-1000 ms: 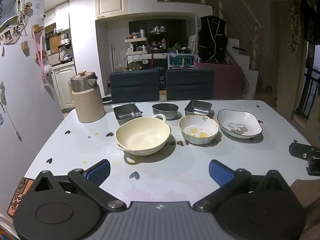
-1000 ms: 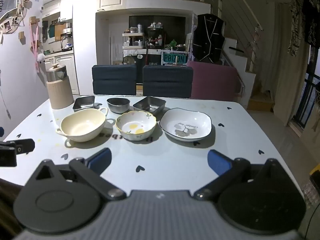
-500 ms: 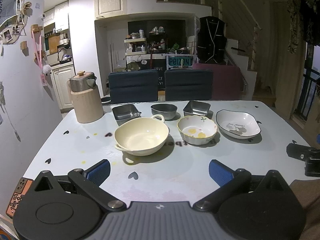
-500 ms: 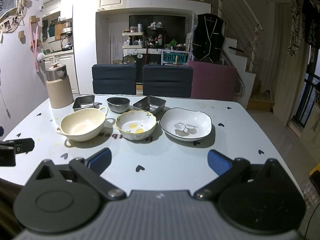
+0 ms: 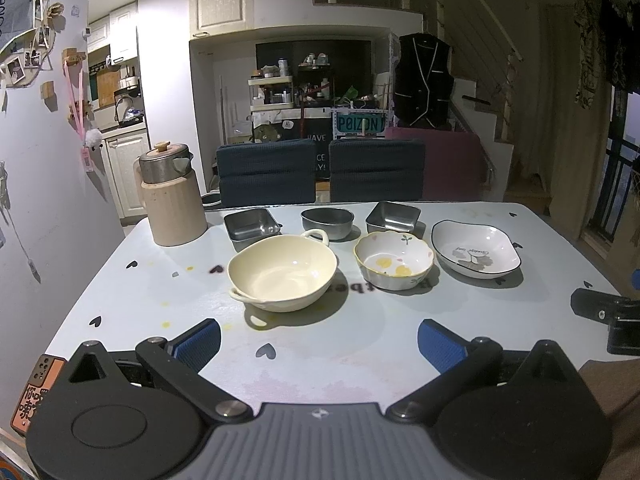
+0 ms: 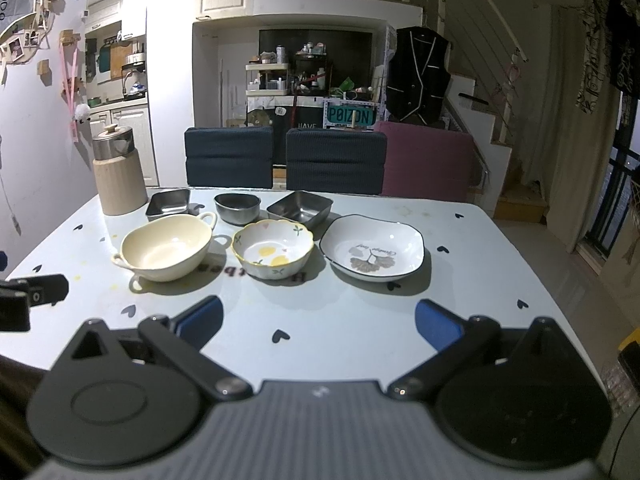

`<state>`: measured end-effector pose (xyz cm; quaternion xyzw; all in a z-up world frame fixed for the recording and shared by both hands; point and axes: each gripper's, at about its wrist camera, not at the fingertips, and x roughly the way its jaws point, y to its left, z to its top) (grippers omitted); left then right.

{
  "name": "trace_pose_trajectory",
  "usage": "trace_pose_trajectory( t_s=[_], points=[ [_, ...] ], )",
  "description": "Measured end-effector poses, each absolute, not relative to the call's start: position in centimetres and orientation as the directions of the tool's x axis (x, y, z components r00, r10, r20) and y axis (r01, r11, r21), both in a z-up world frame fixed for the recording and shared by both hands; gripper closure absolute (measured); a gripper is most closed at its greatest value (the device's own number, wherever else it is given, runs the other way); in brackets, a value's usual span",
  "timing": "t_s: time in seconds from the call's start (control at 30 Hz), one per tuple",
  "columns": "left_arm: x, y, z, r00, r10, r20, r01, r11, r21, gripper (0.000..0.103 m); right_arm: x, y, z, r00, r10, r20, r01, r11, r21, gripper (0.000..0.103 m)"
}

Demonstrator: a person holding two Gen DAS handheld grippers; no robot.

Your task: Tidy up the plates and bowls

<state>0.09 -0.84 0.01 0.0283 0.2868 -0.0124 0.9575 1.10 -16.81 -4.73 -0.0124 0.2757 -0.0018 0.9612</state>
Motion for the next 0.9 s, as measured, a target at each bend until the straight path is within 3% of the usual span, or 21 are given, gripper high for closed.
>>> trace_pose_trajectory(
  t_s=[0.9],
  points=[
    [-0.03,-1.36,0.34,0.836,-0.01,-0.549,0.04,0.998,0.043,0.0,1.12,-16.74,-4.69,0.846,-0.012,-0.533,-0.002,1.0,-0.027,0.0]
  ],
)
